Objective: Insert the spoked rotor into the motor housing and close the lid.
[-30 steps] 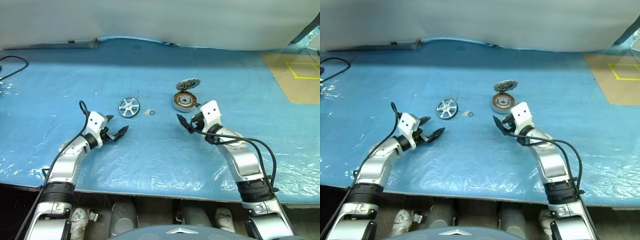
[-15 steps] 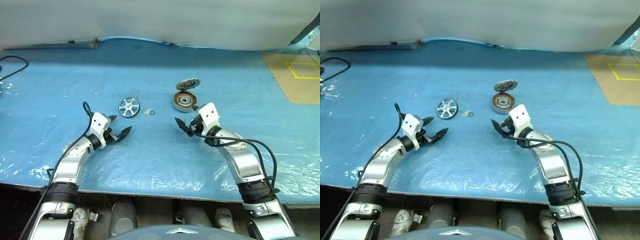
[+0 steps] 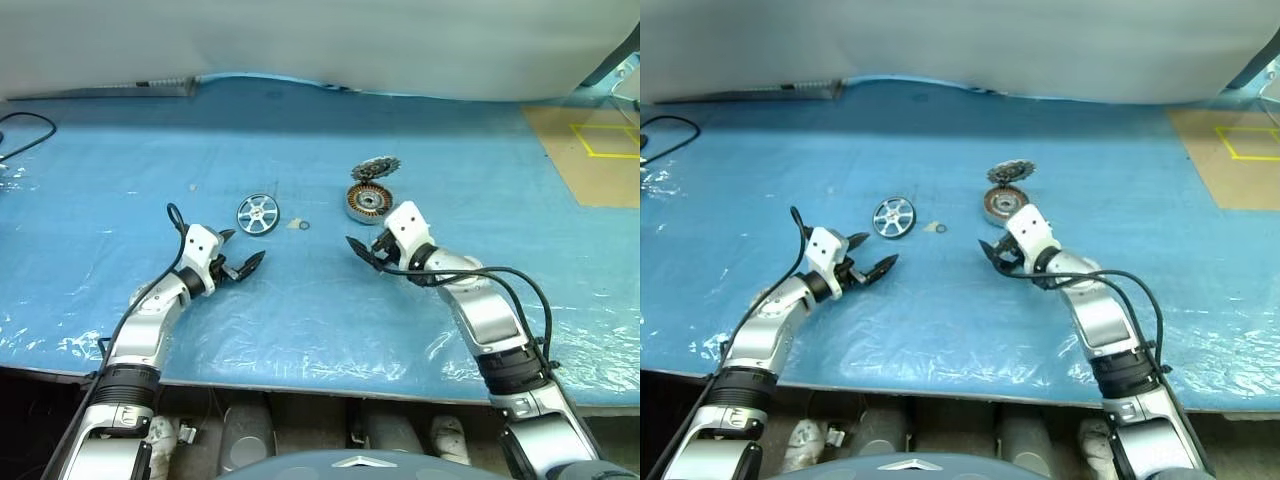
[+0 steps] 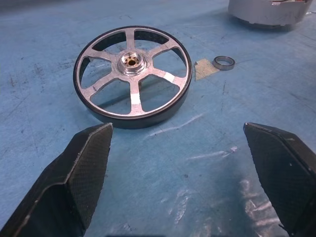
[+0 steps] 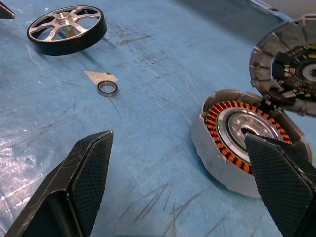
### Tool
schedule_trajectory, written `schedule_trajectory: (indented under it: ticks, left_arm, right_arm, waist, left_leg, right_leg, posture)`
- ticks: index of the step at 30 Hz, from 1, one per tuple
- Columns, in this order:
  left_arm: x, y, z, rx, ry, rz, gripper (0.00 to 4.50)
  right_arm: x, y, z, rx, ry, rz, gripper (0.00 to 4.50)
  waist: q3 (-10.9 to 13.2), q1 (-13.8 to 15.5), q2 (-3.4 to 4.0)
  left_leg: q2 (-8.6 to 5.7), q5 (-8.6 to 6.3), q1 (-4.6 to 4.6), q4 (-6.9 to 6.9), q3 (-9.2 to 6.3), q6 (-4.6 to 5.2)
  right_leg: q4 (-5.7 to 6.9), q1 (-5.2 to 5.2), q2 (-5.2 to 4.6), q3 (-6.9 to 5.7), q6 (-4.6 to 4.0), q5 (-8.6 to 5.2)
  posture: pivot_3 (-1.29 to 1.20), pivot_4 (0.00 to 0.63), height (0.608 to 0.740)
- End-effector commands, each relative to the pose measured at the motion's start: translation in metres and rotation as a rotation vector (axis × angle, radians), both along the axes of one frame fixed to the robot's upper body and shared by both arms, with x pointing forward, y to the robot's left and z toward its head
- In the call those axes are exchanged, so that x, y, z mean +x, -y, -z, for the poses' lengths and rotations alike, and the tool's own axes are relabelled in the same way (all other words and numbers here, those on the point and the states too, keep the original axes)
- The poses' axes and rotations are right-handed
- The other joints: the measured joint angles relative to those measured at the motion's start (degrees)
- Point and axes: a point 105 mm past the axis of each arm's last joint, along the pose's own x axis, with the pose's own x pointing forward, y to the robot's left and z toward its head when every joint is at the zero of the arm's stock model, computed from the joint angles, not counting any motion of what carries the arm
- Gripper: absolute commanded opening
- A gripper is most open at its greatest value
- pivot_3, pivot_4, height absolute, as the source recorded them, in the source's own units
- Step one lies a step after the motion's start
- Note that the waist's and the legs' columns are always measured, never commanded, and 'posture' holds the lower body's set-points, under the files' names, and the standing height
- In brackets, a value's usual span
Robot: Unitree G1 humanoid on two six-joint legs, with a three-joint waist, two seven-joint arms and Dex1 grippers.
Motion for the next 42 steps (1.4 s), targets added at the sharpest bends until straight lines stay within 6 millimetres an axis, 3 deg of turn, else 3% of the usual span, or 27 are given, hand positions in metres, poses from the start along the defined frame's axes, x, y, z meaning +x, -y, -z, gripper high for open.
schedule_trajectory:
  ticks: [1, 10, 17, 23, 26, 32, 42]
  left_arm:
    - [0.002, 0.007, -0.015, -0.009, 0.057, 0.024, 4.50]
    - [-0.002, 0.018, -0.015, -0.012, 0.063, 0.053, 4.50]
    - [-0.004, 0.024, -0.017, -0.020, 0.066, 0.061, 4.50]
    - [-0.004, 0.026, -0.019, -0.020, 0.070, 0.066, 4.50]
    - [-0.005, 0.028, -0.020, -0.016, 0.077, 0.070, 4.50]
    - [-0.013, 0.029, -0.018, -0.023, 0.085, 0.086, 4.50]
    - [-0.026, 0.029, -0.003, -0.029, 0.057, 0.111, 4.50]
  right_arm:
    - [0.011, -0.003, -0.009, -0.035, -0.015, -0.025, 4.48]
    - [0.047, -0.002, 0.000, -0.156, -0.049, 0.032, 4.48]
    - [0.049, 0.003, 0.026, -0.281, -0.171, -0.013, 4.48]
    - [0.049, -0.001, 0.028, -0.292, -0.342, -0.043, 4.48]
    - [0.043, -0.005, 0.028, -0.304, -0.431, -0.091, 3.87]
    - [0.019, -0.027, 0.026, -0.252, -0.525, -0.199, 1.91]
    - [-0.044, -0.063, 0.047, -0.250, -0.563, -0.310, 1.83]
  waist:
    - [0.0, 0.0, 0.00]
    - [0.0, 0.0, 0.00]
    - [0.0, 0.0, -0.01]
    - [0.0, 0.0, -0.01]
    - [0.0, 0.0, -0.03]
    - [-0.1, 0.0, -0.06]
    - [-0.2, 0.0, -0.12]
  left_leg:
    - [0.00, 0.00, 0.00, 0.00, 0.00, 0.00]
    - [0.00, 0.00, -0.02, 0.04, 0.00, 0.00]
    - [0.03, 0.00, 0.01, 0.16, 0.00, 0.01]
    - [0.09, 0.00, 0.06, 0.46, 0.00, 0.01]
    - [0.11, 0.00, 0.08, 0.52, 0.00, 0.01]
    - [0.17, -0.01, 0.13, 0.48, 0.00, 0.01]
    - [0.20, -0.02, 0.49, 0.34, 0.05, 0.00]
  right_leg:
    - [0.00, 0.00, 0.00, 0.00, 0.00, 0.00]
    - [0.08, -0.01, 0.00, -0.01, -0.02, 0.00]
    - [0.23, 0.00, 0.00, 0.00, -0.03, -0.01]
    - [0.57, 0.00, 0.00, 0.02, -0.06, -0.02]
    - [0.65, 0.02, 0.00, 0.03, -0.08, -0.03]
    - [0.66, 0.02, 0.02, 0.00, -0.16, -0.08]
    - [0.62, 0.22, 0.04, 0.07, -0.17, -0.11]
  posture:
    - [0.00, 0.150, 0.740]
    - [0.00, 0.150, 0.740]
    - [0.00, 0.150, 0.740]
    - [0.00, 0.150, 0.740]
    - [0.00, 0.150, 0.740]
    - [0.00, 0.150, 0.740]
    - [0.00, 0.150, 0.740]
